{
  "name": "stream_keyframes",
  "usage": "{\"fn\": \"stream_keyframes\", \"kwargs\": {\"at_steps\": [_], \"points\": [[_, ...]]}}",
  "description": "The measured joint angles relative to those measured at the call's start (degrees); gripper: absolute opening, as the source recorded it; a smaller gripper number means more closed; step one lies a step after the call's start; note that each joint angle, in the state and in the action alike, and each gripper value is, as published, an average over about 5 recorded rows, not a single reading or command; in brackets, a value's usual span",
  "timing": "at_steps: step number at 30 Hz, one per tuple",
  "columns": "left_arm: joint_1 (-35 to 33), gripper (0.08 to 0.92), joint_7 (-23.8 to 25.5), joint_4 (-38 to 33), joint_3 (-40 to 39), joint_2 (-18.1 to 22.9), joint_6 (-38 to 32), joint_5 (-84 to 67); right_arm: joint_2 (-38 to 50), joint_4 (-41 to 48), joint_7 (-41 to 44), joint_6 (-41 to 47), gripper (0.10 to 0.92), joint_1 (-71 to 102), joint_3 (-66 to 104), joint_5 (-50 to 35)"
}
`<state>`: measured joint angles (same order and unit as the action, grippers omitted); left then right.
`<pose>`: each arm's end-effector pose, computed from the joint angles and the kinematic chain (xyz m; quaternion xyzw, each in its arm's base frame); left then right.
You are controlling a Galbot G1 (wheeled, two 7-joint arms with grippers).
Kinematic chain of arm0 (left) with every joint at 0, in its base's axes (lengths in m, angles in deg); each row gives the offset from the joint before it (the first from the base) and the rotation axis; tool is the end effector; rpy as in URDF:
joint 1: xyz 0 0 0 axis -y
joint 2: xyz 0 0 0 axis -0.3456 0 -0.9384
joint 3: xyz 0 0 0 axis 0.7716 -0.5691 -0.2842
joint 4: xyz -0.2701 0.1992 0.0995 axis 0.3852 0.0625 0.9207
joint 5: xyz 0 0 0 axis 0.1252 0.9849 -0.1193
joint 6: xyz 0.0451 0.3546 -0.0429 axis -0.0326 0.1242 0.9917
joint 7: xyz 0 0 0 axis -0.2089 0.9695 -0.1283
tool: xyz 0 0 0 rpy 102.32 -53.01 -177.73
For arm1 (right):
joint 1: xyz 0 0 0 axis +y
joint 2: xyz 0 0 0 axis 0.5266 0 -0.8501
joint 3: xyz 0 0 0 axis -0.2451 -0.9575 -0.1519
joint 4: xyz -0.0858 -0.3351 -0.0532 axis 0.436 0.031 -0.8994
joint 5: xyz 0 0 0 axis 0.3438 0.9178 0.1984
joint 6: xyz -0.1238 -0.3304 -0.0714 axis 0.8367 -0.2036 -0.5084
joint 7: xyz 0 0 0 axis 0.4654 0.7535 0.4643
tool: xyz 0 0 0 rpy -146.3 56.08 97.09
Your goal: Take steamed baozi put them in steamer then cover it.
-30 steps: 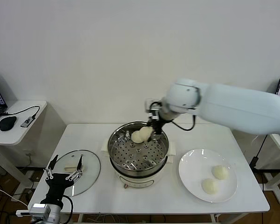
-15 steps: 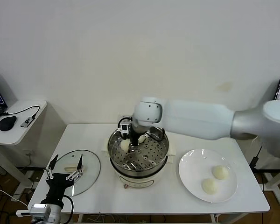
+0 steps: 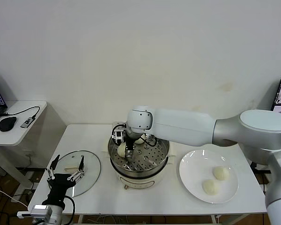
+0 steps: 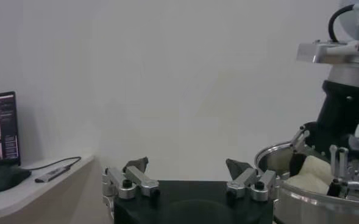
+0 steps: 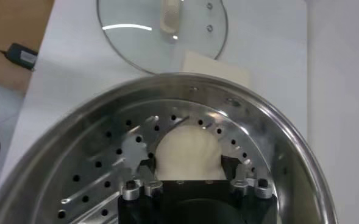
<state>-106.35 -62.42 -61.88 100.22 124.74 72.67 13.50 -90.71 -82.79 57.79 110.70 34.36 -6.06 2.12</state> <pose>0.1616 0.0756 -0.2658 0.0087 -0.9968 -0.0783 0.0097 0.5098 0.2076 -0.0972 0.5467 -0.5732 0.5205 0.3188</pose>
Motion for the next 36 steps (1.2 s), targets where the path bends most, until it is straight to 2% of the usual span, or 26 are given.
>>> {"fn": "stream_keyframes", "kwargs": {"at_steps": [11, 21, 29, 36], "points": [[0.2, 0.823, 0.0, 0.2, -0.5, -0.5, 0.0, 0.1, 13.5, -11.7, 10.1, -2.5, 0.823, -11.9, -2.6, 1.4], [-0.7, 0.823, 0.0, 0.0, -1.1, -1.0, -0.4, 0.8, 32.7, -22.9, 17.4, -7.9, 0.823, -15.7, -6.1, 10.5], [-1.2, 0.823, 0.2, -0.1, -1.3, -0.9, -0.4, 1.4, 45.4, -26.5, 19.0, -12.8, 0.823, -10.3, -5.0, 19.8], [-1.6, 0.823, 0.2, 0.2, -1.3, -0.5, -0.4, 1.8, 52.4, -26.9, 18.4, -16.1, 0.823, 4.0, 3.8, 27.7]]}}
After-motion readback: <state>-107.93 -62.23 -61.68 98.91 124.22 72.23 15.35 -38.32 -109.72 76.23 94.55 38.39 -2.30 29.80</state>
